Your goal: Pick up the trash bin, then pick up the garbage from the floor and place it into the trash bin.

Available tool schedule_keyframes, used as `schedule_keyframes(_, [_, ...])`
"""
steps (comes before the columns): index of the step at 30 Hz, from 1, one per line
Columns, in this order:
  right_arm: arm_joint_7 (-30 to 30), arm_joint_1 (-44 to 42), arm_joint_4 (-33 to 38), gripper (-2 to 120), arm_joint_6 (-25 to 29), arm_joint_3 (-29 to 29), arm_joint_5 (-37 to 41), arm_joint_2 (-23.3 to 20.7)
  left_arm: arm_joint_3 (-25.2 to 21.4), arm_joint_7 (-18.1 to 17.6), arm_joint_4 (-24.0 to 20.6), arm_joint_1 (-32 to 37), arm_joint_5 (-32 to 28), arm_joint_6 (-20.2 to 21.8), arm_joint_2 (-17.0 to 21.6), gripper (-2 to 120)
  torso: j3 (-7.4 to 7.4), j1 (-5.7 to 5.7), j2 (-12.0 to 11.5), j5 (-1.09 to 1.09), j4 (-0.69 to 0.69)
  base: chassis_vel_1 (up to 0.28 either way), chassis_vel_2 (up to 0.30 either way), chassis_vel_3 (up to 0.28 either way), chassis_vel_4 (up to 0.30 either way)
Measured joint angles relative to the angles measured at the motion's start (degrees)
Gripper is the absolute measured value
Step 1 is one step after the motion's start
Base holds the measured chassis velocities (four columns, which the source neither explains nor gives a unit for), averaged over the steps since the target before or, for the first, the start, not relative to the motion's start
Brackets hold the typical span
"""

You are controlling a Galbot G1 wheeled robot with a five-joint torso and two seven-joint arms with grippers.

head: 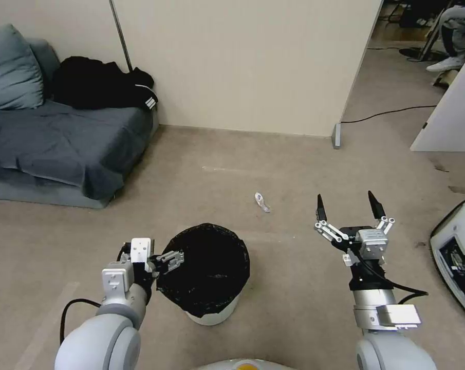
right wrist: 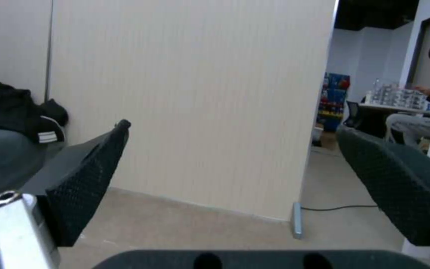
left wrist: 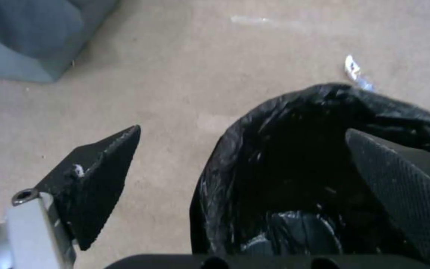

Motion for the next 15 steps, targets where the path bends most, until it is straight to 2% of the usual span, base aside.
schedule_keyframes(6, [-0.1,-0.5,0.0,100,0.2,-0.4,-1.1,0.0,-0.3,-0.2,4.2,-1.0,2.1,-0.1,-0.5,100,0.00,0.00,0.0,-0.01,0.00,0.000,0.000,0.000,0.000])
schedule_keyframes(15, [-0.2,-0.8,-0.1,100,0.5,-0.4,-1.4,0.0,-0.8,-1.2,7.1,-1.8,2.0,-0.2,-0.8,100,0.00,0.00,0.0,0.00,0.00,0.000,0.000,0.000,0.000])
